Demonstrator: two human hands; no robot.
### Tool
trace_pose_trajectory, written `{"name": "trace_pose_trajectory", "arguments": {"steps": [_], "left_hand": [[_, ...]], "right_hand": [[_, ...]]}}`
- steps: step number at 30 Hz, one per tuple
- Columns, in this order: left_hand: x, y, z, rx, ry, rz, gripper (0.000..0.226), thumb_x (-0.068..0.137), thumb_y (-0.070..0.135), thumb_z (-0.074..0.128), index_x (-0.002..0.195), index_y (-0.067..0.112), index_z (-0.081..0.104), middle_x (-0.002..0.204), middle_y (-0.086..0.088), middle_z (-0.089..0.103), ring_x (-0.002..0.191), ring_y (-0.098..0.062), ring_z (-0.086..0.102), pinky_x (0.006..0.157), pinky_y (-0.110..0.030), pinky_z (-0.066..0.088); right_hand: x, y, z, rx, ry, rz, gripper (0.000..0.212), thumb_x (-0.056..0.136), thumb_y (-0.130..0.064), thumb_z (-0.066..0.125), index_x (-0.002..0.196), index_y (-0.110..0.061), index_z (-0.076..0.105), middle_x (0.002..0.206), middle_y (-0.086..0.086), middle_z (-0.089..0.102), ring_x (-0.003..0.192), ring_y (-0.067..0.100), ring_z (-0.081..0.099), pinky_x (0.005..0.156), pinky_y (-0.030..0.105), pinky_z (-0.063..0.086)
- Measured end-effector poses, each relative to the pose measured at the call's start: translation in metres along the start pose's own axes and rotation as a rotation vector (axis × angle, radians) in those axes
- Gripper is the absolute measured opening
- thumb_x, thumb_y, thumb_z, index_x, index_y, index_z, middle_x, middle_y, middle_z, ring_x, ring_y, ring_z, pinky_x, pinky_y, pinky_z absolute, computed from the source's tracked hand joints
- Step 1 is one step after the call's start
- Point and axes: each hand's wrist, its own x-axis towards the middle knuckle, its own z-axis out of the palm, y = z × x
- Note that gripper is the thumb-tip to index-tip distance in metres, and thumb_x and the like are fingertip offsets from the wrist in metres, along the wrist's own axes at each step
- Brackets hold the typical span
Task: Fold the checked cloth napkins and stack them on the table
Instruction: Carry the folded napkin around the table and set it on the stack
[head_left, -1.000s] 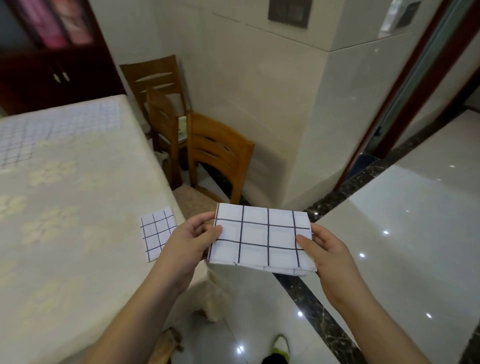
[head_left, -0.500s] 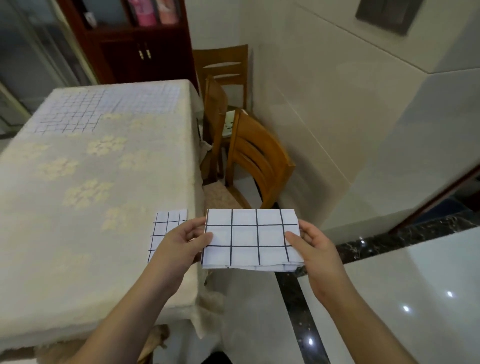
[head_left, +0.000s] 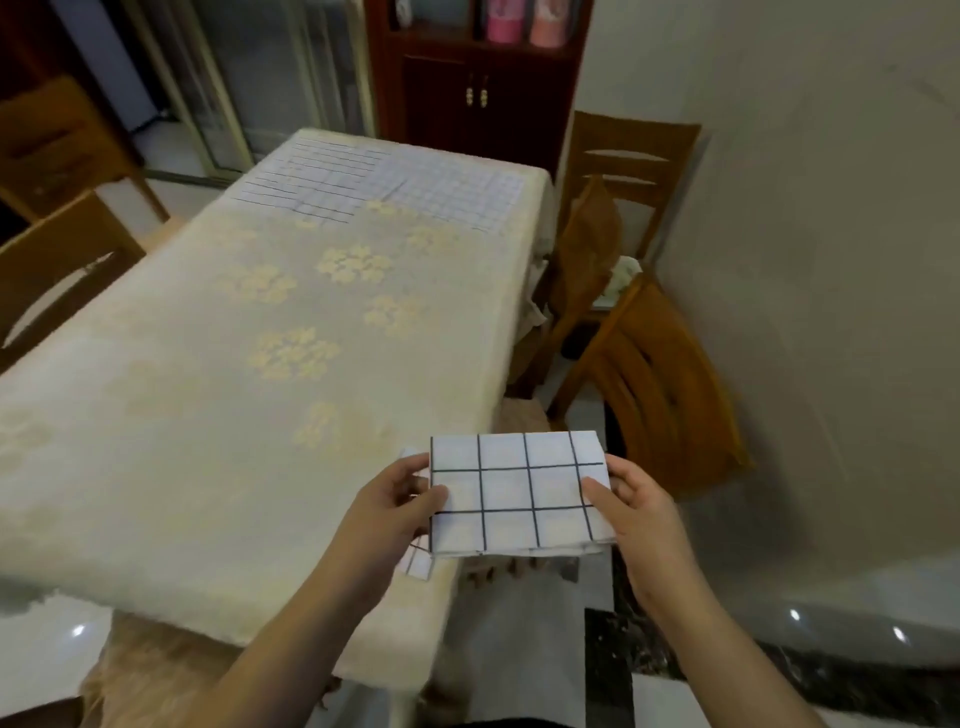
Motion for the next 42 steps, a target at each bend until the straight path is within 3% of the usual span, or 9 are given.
{"name": "trace_pose_trajectory", "arguments": {"steps": [4,10,12,18,22,28,33,37,42], "left_hand": [[0.021,-0.003,-0.013,-0.022,0.075,-0.026,0.035,0.092,0.005,0.062,0.126,0.016,0.060,0.077,0.002,0.060,0.067,-0.010,0.063,0.063,-0.021,0.051],[0.043,-0.021,-0.029,-0.063,0.260,-0.078,0.035,0.091,0.008,0.064,0.123,0.021,0.061,0.083,-0.003,0.064,0.075,-0.019,0.065,0.077,-0.045,0.056],[0.051,-0.032,-0.031,-0.091,0.335,-0.116,0.036,0.089,0.007,0.066,0.122,0.020,0.062,0.083,-0.004,0.061,0.075,-0.020,0.063,0.076,-0.041,0.056],[0.060,-0.061,-0.018,-0.193,0.575,-0.226,0.035,0.088,0.003,0.066,0.118,0.021,0.060,0.082,-0.003,0.056,0.073,-0.017,0.059,0.060,-0.023,0.050],[0.065,-0.084,-0.004,-0.197,0.697,-0.315,0.032,0.089,0.004,0.064,0.115,0.021,0.060,0.083,-0.004,0.056,0.072,-0.017,0.059,0.061,-0.025,0.053],[0.065,-0.123,0.009,-0.263,0.881,-0.426,0.016,0.089,0.002,0.059,0.102,0.011,0.061,0.083,-0.011,0.057,0.075,-0.020,0.058,0.066,-0.030,0.055],[0.065,-0.147,0.008,-0.215,1.011,-0.500,0.002,0.088,0.012,0.063,0.089,0.012,0.064,0.084,-0.009,0.069,0.079,-0.026,0.067,0.082,-0.046,0.058],[0.064,-0.149,0.006,-0.092,1.041,-0.578,0.003,0.088,0.020,0.065,0.090,0.018,0.065,0.086,-0.002,0.069,0.082,-0.021,0.065,0.076,-0.035,0.054],[0.068,-0.154,0.006,0.037,1.029,-0.632,0.006,0.089,0.024,0.065,0.094,0.020,0.064,0.084,0.002,0.066,0.078,-0.013,0.060,0.070,-0.025,0.048]], "right_hand": [[0.037,-0.008,0.019,-0.025,-0.076,0.006,0.032,0.092,-0.014,0.064,0.123,-0.021,0.061,0.104,-0.004,0.075,0.092,0.015,0.072,0.074,0.033,0.058],[0.098,-0.007,0.054,-0.100,-0.244,0.061,0.027,0.092,-0.013,0.065,0.117,-0.022,0.062,0.103,-0.003,0.075,0.091,0.017,0.072,0.075,0.035,0.058],[0.121,-0.002,0.065,-0.159,-0.319,0.074,0.028,0.091,-0.015,0.066,0.118,-0.023,0.062,0.103,-0.005,0.075,0.092,0.015,0.072,0.079,0.038,0.059],[0.187,0.012,0.096,-0.323,-0.584,0.122,0.031,0.090,-0.013,0.067,0.121,-0.015,0.061,0.109,0.001,0.071,0.094,0.015,0.070,0.069,0.021,0.056],[0.218,0.024,0.112,-0.450,-0.759,0.107,0.027,0.091,-0.007,0.066,0.116,-0.016,0.060,0.103,0.003,0.071,0.089,0.014,0.069,0.062,0.015,0.053],[0.244,0.060,0.134,-0.691,-0.959,0.010,0.025,0.090,-0.009,0.067,0.114,-0.010,0.063,0.099,0.000,0.071,0.089,0.010,0.066,0.069,0.013,0.053],[0.253,0.078,0.159,-0.848,-1.036,-0.097,0.018,0.090,-0.018,0.068,0.108,-0.015,0.065,0.097,-0.002,0.070,0.091,0.017,0.066,0.080,0.031,0.055],[0.253,0.085,0.173,-0.967,-1.083,-0.172,0.012,0.090,-0.019,0.067,0.101,-0.022,0.063,0.096,-0.005,0.068,0.089,0.014,0.064,0.082,0.034,0.054],[0.256,0.090,0.177,-1.063,-1.100,-0.229,0.016,0.091,-0.023,0.065,0.107,-0.022,0.061,0.097,-0.008,0.065,0.089,0.011,0.061,0.075,0.023,0.048]]}}
